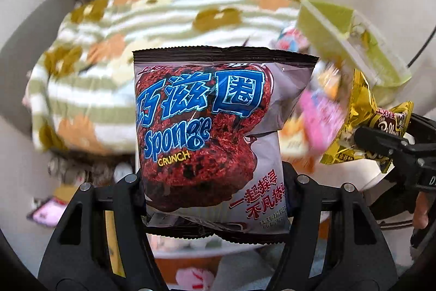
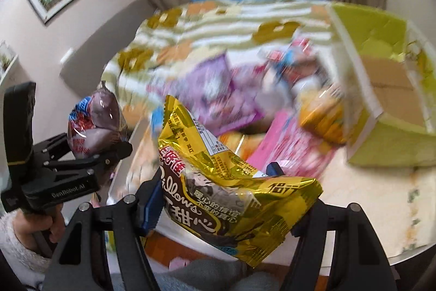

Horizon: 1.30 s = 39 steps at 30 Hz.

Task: Organize snacks
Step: 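Carry both bags over the yellow-green box and open both tools to drop them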

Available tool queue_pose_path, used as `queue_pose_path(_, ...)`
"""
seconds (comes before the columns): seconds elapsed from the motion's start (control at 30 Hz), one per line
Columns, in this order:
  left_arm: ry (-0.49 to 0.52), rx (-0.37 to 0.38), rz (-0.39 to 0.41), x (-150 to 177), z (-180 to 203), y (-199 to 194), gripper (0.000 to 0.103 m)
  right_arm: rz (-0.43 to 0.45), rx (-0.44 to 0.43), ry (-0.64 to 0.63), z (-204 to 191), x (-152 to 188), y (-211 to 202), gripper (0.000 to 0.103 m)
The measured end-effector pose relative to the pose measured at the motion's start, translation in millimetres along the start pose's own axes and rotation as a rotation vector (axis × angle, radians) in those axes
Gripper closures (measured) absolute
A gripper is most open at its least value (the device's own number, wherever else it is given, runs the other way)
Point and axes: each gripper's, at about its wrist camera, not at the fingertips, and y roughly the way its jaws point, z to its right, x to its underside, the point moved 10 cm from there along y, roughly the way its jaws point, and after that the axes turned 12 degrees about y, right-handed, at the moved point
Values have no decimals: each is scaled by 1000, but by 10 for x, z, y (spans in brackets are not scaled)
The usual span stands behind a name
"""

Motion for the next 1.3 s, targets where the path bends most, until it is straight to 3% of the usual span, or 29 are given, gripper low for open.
queue_pose_path(0.3, 50, 34, 115, -1181, 512, -17, 41, 158, 96, 102, 542, -891, -623, 37)
queue_pose_path(0.53, 43, 52, 138, -2089, 1162, 289, 41, 185, 115, 79, 1139, -1453, -829, 37)
queue_pose_path(0.7, 58, 79, 114, -2636, 1696, 711, 41, 170, 107, 97, 1667, -1802, -867, 37)
queue_pose_path(1.0, 94, 105, -11, -3132, 2375, 1563, 40, 117, 144, 146, 2399, -2150, -800, 37)
queue_pose_path(1.07, 107, 112, -31, -3193, 2467, 1700, 34, 113, 153, 149, 2487, -2178, -797, 37)
queue_pose_path(1.17, 134, 68, -43, -3212, 2487, 1765, 0, 105, 153, 168, 2578, -2197, -786, 37)
queue_pose_path(1.3, 154, 77, -29, -3144, 2428, 1712, 0, 101, 163, 187, 2635, -2188, -756, 37)
